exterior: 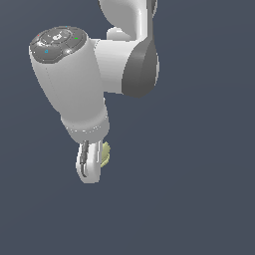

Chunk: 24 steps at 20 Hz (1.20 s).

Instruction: Pick up the object and move it to a goal position.

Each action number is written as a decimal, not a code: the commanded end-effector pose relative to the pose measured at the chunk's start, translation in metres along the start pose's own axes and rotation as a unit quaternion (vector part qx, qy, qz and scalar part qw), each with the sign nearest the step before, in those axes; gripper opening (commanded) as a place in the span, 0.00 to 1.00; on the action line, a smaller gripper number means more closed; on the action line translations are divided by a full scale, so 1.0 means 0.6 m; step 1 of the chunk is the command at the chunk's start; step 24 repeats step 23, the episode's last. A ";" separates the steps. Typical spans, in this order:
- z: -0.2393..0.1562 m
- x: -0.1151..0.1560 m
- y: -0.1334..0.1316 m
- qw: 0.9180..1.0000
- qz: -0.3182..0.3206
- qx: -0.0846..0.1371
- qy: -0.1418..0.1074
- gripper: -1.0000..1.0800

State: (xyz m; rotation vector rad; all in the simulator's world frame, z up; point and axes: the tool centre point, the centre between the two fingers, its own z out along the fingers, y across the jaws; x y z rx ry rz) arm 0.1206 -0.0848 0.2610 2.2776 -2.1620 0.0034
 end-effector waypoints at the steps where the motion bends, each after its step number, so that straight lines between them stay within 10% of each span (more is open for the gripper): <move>1: -0.022 0.000 -0.009 1.000 0.000 0.000 0.000 0.00; 24: -0.093 0.002 -0.043 1.000 0.000 0.000 -0.001 0.00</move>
